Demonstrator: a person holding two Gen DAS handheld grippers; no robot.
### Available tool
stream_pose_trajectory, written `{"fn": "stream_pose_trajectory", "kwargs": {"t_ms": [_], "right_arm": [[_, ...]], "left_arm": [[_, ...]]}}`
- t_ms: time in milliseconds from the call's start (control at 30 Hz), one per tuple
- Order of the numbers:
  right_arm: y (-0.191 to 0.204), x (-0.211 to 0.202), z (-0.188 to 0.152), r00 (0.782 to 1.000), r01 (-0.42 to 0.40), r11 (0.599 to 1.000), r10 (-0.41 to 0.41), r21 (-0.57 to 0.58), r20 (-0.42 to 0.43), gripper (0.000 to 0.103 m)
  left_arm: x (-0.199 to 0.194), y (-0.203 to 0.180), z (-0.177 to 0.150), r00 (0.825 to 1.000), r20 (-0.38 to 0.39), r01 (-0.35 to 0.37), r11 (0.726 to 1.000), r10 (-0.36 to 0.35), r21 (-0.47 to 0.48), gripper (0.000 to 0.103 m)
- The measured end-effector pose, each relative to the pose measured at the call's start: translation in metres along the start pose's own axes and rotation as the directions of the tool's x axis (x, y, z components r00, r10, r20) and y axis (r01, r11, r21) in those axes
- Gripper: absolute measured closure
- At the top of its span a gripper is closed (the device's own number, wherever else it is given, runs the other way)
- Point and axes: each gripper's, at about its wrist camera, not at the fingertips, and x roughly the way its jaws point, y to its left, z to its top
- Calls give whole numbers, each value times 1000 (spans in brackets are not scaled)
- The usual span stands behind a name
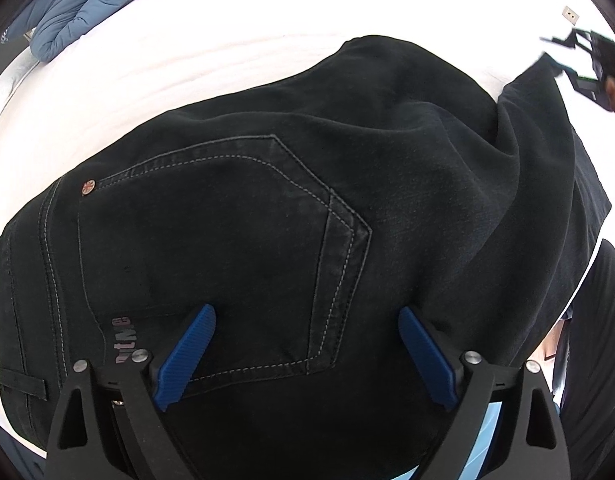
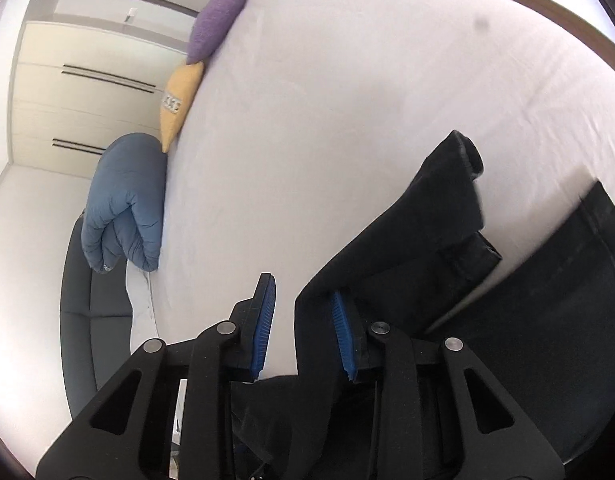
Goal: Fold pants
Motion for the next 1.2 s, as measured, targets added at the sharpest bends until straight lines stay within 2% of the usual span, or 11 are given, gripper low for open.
{"fn": "stream_pose_trajectory", "kwargs": {"t_ms": [100,167,233,333,533,767,933,1000,1033,1067,1200], "right_arm": [[31,17,16,997,-33,996,26,-83,-74,71],[35,17,26,999,-4,999,3,-38,-34,69],[20,-2,37,998,-11,1000,10,15,56,52],[4,-15,46,993,-34,999,31,28,115,51],[-60,14,29,998,-15,978,4,207,57,51],[-73,58,17,999,37,960,-40,276,7,52],[-86,68,31,998,60,959,-59,276,-11,52],[-83,77,35,999,42,960,-40,278,-10,60],[-85,77,34,999,35,961,-31,276,-20,80],[-83,84,34,999,33,961,-24,274,-34,86],[-68,94,30,998,69,984,-68,167,-10,99]], "left_arm": [[4,1,0,1000,1,1,1000,-1,-2,7],[5,-1,0,1000,-1,5,1000,-5,-3,5],[4,-3,-1,1000,-1,13,1000,-13,1,3],[7,-8,-1,1000,-1,-3,1000,3,14,0],[4,-9,3,1000,-10,-1,1000,1,19,0],[7,-9,4,1000,-13,-3,1000,3,17,0],[6,-8,3,1000,-6,-1,1000,2,17,0],[6,-7,3,1000,-3,0,1000,0,17,0],[5,-7,3,1000,-1,1,1000,-1,17,0],[5,-7,2,1000,1,2,1000,-2,17,0],[5,-7,2,1000,6,4,1000,-4,16,0]]}}
